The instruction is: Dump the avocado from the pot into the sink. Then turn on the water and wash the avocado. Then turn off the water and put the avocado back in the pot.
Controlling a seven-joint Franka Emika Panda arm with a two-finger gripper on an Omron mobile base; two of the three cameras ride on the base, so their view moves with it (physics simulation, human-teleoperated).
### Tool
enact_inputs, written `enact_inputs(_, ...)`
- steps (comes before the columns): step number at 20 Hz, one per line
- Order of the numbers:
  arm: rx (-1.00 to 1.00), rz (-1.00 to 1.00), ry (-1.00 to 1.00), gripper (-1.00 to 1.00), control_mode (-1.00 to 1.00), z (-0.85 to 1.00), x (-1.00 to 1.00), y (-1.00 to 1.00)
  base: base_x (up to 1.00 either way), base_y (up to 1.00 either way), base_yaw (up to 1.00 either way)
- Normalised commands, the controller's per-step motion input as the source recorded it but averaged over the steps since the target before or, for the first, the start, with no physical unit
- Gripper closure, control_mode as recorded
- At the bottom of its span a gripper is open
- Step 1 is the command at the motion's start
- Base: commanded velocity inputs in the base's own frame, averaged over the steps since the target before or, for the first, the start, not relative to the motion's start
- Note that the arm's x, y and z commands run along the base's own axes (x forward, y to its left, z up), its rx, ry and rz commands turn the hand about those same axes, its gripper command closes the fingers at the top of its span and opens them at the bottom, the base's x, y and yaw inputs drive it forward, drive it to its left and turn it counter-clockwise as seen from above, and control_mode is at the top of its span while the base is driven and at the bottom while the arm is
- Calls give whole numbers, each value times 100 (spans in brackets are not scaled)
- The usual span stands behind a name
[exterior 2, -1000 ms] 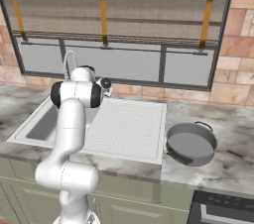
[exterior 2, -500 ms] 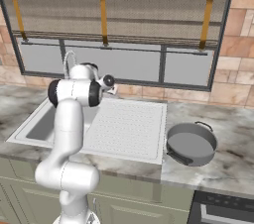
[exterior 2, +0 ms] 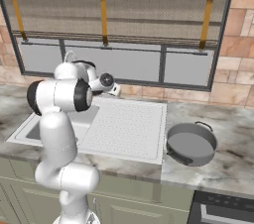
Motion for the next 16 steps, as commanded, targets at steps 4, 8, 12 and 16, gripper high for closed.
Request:
enact_inputs(4, 0, -10, 2, -100, -100, 43, -100, -31, 0, 0, 0)
enact_inputs(8, 0, -9, 11, -100, -100, 81, -100, -9, 0, 0, 0)
enact_inputs(12, 0, -7, 20, -100, -100, 100, -99, -3, 0, 0, 0)
enact_inputs(16, 0, -5, 21, -100, -100, 100, -73, -8, 0, 0, 0)
